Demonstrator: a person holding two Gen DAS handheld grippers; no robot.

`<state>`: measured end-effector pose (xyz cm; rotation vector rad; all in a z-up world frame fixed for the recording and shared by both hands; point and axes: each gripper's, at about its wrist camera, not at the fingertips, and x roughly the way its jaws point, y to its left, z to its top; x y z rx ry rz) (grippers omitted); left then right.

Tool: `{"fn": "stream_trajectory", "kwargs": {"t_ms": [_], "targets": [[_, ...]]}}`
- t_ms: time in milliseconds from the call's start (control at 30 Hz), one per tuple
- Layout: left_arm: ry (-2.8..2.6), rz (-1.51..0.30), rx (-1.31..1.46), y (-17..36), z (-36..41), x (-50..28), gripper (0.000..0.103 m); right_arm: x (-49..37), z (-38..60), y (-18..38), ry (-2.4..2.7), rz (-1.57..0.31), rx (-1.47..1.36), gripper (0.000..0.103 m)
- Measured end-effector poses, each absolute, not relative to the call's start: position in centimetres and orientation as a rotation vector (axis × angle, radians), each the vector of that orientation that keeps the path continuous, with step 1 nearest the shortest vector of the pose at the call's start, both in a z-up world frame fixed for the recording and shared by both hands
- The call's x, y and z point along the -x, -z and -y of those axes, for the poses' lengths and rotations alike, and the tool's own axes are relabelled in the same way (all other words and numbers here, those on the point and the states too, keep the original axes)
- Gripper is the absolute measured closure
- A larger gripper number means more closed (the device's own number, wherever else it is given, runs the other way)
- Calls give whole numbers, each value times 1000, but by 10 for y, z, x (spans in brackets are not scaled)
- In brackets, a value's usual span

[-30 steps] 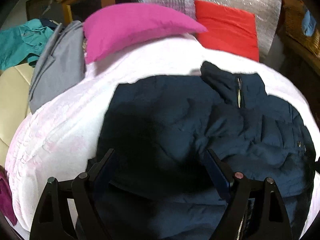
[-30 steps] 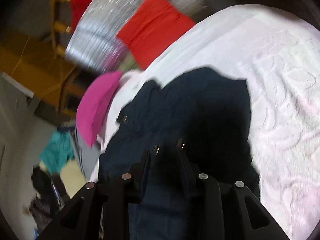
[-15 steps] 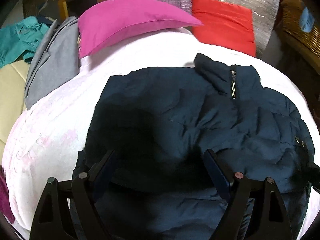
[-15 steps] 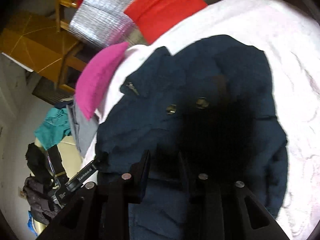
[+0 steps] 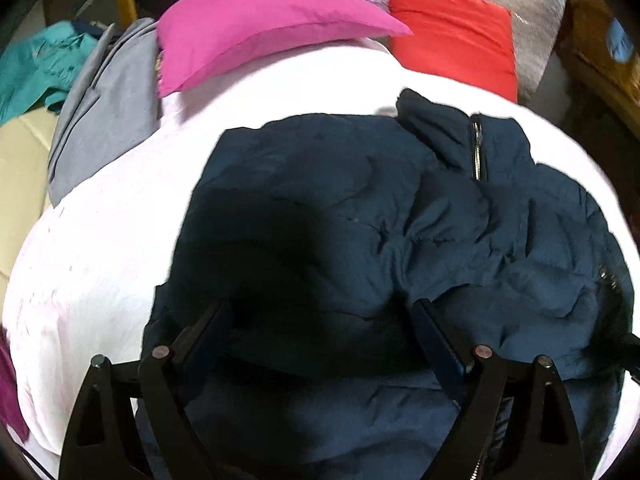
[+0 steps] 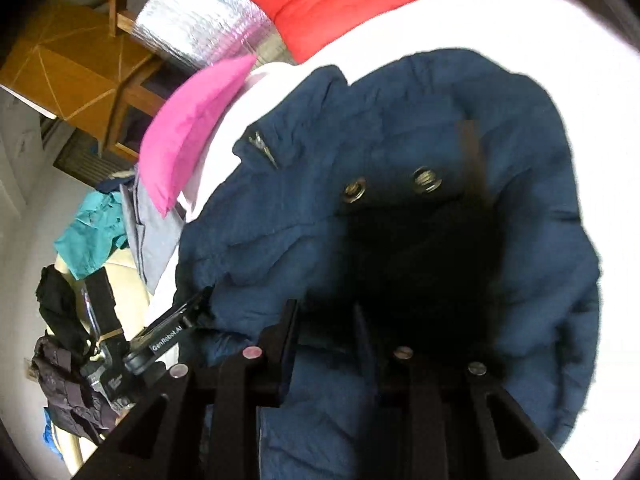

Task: Fold large clothes

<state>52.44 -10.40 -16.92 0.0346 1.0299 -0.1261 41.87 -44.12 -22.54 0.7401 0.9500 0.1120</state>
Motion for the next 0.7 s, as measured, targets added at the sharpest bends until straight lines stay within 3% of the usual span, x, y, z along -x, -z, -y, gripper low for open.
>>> {"fn": "stream_trajectory", "kwargs": {"t_ms": [133, 700], "targets": [[118, -1008, -21, 162, 93, -515, 12, -396, 465, 220, -64, -915, -770, 50], [138, -844, -249, 150, 20, -393, 12, -272, 494, 238, -64, -872, -894, 50]]}}
